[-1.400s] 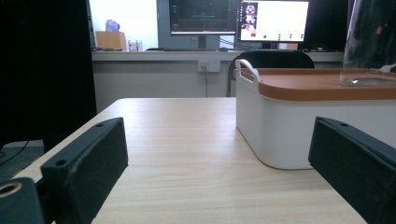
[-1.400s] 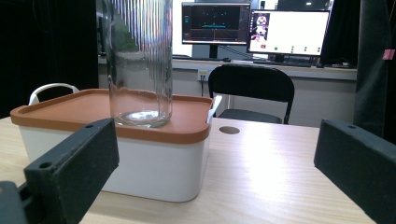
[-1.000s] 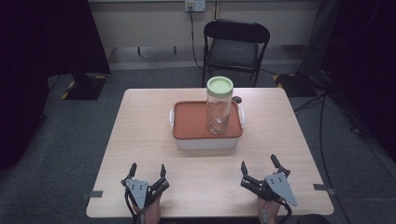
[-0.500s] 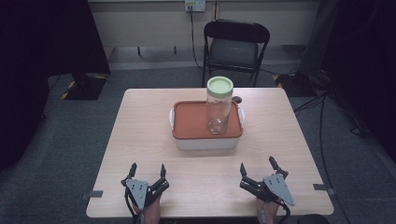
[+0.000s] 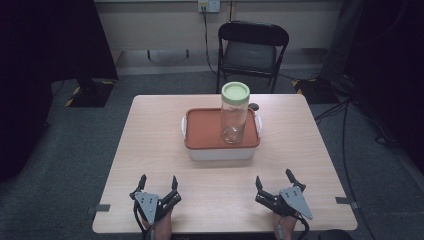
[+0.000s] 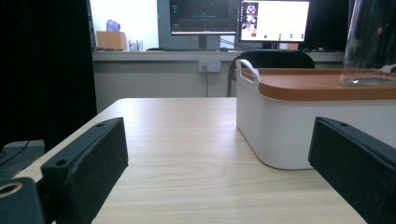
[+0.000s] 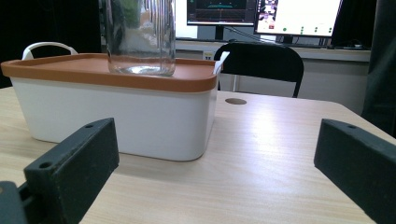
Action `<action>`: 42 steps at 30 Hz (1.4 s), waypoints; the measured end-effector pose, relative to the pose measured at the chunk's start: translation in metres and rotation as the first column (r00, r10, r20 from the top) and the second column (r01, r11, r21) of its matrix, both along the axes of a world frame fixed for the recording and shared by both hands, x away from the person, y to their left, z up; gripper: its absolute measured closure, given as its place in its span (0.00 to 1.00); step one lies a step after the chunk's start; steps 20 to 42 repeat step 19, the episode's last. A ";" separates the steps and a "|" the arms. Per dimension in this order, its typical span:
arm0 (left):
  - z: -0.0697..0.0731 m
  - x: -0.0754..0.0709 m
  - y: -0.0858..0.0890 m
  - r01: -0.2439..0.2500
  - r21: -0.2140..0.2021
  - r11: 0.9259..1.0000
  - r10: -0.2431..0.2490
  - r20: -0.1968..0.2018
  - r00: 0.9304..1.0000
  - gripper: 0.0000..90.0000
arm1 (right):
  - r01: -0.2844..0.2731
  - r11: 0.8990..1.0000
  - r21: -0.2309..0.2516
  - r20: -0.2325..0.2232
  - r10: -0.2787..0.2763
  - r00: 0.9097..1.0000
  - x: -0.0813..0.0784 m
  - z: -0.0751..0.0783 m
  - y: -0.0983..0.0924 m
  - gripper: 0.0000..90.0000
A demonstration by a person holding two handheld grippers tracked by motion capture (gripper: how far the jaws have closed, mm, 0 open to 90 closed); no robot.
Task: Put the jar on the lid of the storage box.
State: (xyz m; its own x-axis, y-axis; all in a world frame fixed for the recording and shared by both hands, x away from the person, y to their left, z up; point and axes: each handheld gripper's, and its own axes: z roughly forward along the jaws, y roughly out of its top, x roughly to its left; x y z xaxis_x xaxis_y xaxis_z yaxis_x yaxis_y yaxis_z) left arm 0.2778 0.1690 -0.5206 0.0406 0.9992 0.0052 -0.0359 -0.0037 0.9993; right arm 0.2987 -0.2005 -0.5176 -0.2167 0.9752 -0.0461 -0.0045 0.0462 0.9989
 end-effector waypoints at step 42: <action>0.000 0.000 0.000 -0.001 0.000 1.000 0.001 0.000 1.000 0.05 | -0.014 0.998 0.053 0.035 0.012 0.999 -0.003 -0.002 -0.005 0.00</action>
